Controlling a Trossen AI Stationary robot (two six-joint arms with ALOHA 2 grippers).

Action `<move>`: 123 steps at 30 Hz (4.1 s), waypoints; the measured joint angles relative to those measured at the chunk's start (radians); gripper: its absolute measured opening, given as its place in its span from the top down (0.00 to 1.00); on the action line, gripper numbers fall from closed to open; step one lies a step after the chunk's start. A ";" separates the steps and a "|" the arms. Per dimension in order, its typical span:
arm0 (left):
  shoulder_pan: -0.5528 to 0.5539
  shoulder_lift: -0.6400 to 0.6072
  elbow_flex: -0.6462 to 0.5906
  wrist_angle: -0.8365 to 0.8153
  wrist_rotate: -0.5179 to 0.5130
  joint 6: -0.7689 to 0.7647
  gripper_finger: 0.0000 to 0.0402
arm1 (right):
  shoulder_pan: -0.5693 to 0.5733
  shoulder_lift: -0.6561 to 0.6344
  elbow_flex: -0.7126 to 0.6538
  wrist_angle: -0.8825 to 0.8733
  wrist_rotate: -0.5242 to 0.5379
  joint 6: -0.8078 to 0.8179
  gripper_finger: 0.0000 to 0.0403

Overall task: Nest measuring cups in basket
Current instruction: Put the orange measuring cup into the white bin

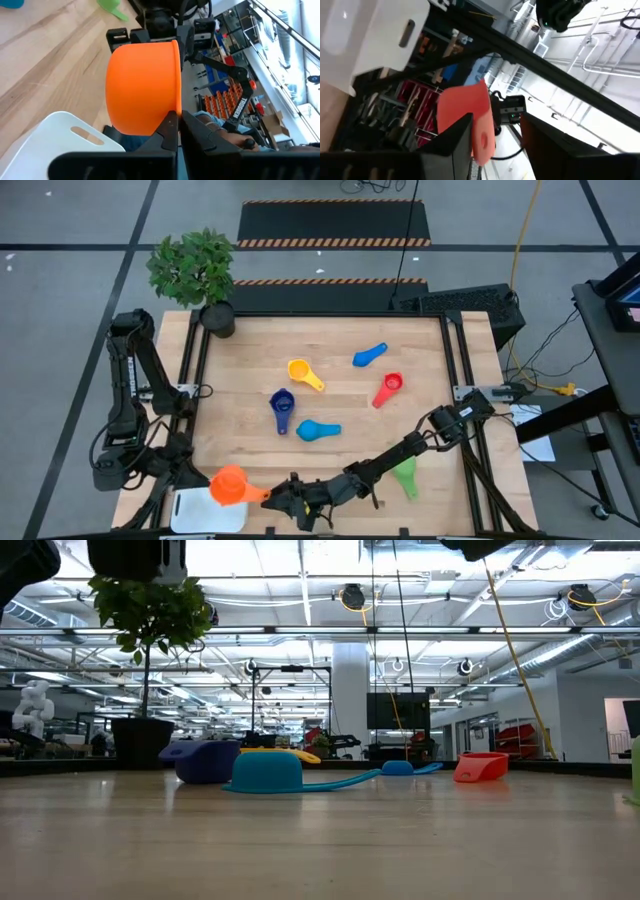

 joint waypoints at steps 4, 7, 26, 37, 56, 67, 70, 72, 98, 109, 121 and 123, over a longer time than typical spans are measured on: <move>0.000 0.000 0.000 0.000 0.001 0.000 0.99 | -0.012 0.000 0.000 -0.037 -0.019 -0.001 0.65; 0.000 0.000 0.000 0.000 0.002 0.000 0.98 | -0.011 0.000 0.000 -0.070 -0.042 0.013 0.72; 0.000 0.026 0.000 0.007 0.030 0.000 0.98 | -0.011 0.000 0.000 -0.014 -0.012 0.038 0.76; 0.000 0.060 0.000 0.018 0.037 -0.025 0.97 | -0.011 0.000 0.000 -0.033 -0.038 0.041 0.72; 0.000 0.061 0.000 0.015 0.037 0.007 0.98 | -0.010 0.000 0.000 -0.054 -0.018 0.158 0.99; -0.001 0.061 0.000 0.104 0.065 0.255 0.64 | -0.007 0.000 0.001 -0.053 -0.011 0.440 1.00; 0.000 0.061 0.000 0.112 0.081 0.275 0.57 | -0.004 0.000 0.001 -0.047 -0.012 0.525 1.00; -0.001 0.060 0.000 0.111 0.085 0.277 0.54 | -0.002 0.000 0.001 -0.040 -0.015 0.587 1.00; 0.023 -0.105 0.000 0.032 -0.045 0.747 0.51 | -0.035 0.003 0.110 -0.152 -0.124 1.086 1.00; 0.117 -0.089 0.045 0.257 0.040 1.077 0.51 | -0.057 0.133 0.341 -0.299 -0.114 1.149 1.00; 0.188 0.238 0.305 -0.100 0.156 0.832 0.51 | -0.080 0.166 0.398 -0.305 -0.067 1.289 1.00; 0.196 0.306 0.378 -0.203 0.163 0.775 0.51 | -0.085 0.166 0.398 -0.327 -0.068 1.324 1.00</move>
